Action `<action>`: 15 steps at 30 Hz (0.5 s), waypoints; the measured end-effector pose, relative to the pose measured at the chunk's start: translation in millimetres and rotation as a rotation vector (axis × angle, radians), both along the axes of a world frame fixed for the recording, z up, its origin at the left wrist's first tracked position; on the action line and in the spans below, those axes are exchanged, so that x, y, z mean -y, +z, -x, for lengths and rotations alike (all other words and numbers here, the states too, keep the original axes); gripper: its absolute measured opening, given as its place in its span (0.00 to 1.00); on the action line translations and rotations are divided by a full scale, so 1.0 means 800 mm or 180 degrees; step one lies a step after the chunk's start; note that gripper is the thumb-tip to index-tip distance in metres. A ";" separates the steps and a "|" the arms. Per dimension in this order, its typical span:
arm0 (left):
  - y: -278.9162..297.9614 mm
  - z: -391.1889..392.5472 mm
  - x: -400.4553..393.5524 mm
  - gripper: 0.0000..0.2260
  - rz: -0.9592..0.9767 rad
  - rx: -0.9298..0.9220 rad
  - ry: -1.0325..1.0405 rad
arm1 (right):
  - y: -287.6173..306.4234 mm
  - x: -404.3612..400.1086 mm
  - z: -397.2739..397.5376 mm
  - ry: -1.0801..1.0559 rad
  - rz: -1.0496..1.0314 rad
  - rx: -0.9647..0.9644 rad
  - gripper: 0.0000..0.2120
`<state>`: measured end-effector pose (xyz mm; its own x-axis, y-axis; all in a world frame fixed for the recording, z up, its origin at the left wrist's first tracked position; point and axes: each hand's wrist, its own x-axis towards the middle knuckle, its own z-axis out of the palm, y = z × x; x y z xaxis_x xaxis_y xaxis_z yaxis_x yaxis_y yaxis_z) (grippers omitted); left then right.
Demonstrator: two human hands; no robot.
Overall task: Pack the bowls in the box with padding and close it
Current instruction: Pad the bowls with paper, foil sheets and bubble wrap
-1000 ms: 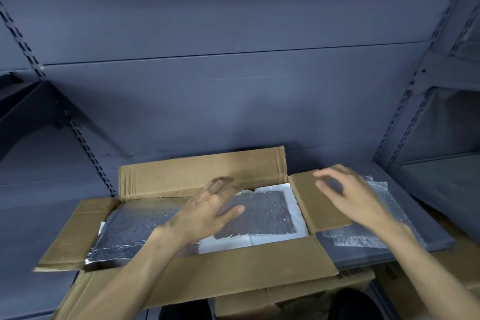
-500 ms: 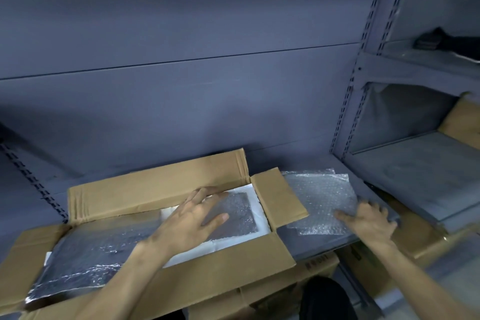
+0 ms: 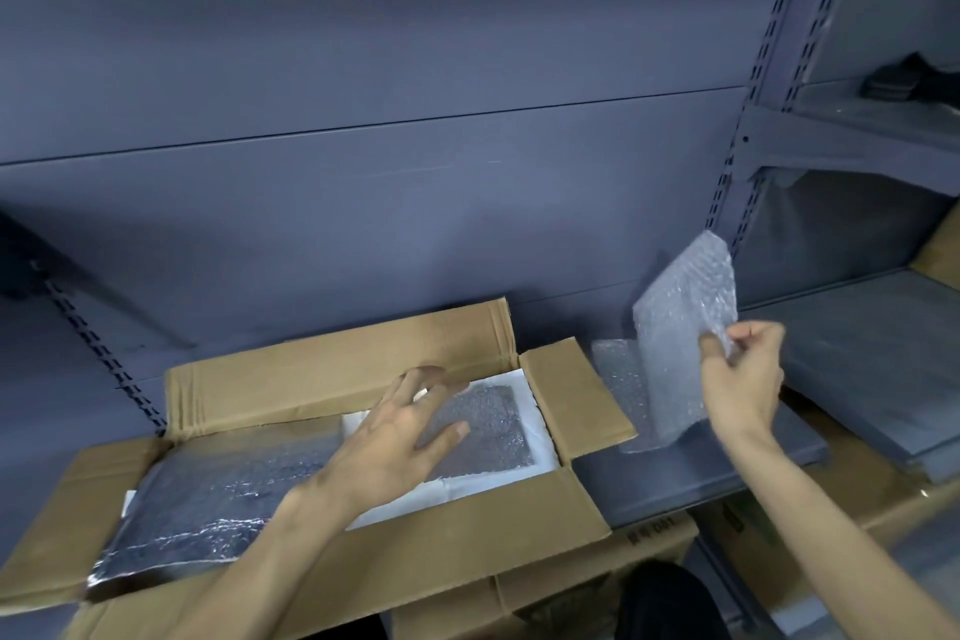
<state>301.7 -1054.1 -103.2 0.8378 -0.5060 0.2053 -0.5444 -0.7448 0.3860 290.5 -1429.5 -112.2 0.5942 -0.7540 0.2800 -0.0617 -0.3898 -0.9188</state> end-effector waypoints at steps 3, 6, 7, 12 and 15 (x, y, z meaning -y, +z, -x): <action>0.002 -0.001 -0.001 0.16 0.0202 -0.0117 0.0044 | 0.038 -0.039 -0.007 0.0315 0.0262 0.0345 0.11; 0.005 0.001 -0.007 0.17 0.0345 -0.0169 0.0002 | 0.066 -0.081 -0.005 0.0654 0.0334 0.0528 0.10; 0.007 0.002 -0.010 0.17 0.0424 -0.0172 0.0005 | 0.074 -0.095 -0.001 0.0839 0.0351 0.0634 0.10; 0.025 0.011 -0.022 0.16 0.1895 -0.0880 0.0451 | 0.099 -0.164 0.025 0.1991 -0.0588 0.1019 0.09; 0.040 0.014 -0.025 0.21 0.3318 -0.1570 0.0811 | 0.094 -0.194 0.027 0.2544 -0.1719 0.0882 0.14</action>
<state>290.5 -1034.4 -71.2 0.9947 -0.0923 0.0463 -0.0475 -0.0109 0.9988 269.1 -1274.3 -36.8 0.9475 -0.2291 0.2232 0.2789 0.2501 -0.9272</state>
